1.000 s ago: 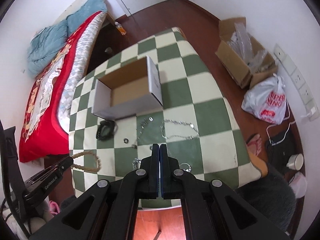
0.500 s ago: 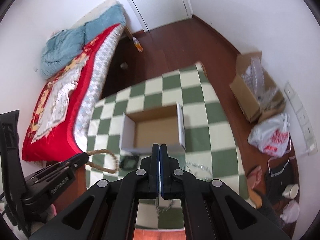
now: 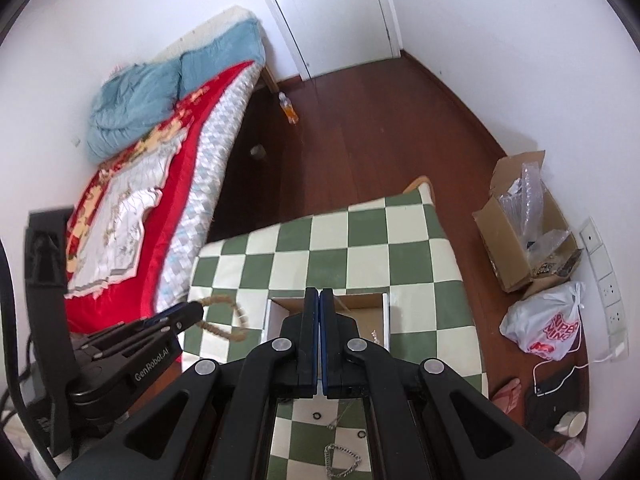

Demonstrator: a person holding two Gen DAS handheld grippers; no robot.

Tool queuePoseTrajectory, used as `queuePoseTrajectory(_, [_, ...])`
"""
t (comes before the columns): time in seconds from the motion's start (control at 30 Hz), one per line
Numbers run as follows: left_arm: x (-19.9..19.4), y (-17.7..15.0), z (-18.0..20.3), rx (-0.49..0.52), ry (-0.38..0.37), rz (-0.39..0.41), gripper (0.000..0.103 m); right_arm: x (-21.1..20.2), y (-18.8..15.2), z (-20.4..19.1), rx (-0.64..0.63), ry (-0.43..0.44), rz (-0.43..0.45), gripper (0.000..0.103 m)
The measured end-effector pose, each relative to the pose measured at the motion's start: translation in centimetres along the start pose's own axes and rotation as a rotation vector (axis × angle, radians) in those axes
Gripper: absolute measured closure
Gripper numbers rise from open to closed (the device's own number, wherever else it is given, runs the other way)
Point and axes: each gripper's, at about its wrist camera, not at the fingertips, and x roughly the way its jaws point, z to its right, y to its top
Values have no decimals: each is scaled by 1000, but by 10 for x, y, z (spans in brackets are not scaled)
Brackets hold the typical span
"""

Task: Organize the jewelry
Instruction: 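Carry the bracelet into the white box with the left tool while the right tool drops the necklace in, then open both tools and withdraw them from the box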

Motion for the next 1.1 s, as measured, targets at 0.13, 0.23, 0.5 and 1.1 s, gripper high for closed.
queuePoseTrajectory(0.13, [27,8,3,-9,-47,-50,97,39,-1,2,-8,-26,-56,103])
queuePoseTrajectory(0.23, [57,10,5,-21,-98,-111,97,75,-6,10,0,-39,-121,103])
queuePoseTrajectory(0.5, [125,10,2,-60,-137,-238,97,163,-21,34,-12,-94,-274,103])
queuePoseTrajectory(1.1, [141,18,-16,4,117,-188,46,213,-37,45,-37,-161,-442,47])
